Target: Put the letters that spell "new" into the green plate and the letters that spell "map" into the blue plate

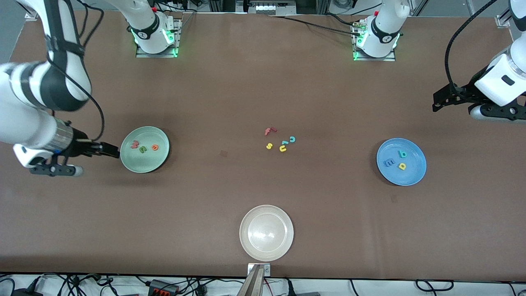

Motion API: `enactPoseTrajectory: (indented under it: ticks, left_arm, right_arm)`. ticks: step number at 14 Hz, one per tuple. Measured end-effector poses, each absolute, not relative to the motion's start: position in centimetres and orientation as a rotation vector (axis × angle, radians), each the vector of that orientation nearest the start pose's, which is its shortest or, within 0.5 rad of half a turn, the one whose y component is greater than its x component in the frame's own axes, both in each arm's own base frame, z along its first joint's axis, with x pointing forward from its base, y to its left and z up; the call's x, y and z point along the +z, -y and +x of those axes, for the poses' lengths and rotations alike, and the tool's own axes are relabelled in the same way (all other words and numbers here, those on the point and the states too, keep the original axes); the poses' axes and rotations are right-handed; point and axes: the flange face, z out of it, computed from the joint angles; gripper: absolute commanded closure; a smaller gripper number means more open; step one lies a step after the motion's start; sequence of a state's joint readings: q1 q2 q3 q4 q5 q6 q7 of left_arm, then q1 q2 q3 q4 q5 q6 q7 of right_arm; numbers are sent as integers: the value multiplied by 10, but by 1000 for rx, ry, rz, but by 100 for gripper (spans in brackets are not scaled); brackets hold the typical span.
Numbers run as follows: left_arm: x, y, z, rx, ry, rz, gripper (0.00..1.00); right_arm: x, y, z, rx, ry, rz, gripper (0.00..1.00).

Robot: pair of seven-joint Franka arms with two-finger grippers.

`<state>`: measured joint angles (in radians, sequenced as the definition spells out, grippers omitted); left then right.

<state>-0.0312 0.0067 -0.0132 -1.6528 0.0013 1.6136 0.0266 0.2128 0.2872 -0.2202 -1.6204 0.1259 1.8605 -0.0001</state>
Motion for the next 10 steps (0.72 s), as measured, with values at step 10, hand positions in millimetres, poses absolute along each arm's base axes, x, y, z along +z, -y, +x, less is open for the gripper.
enactPoseTrajectory:
  ticks: [10]
  left_arm:
    - [595,23,553,108,-108,-3134,0]
  right_arm:
    - [606,67,614,-60,-181,-3111,0]
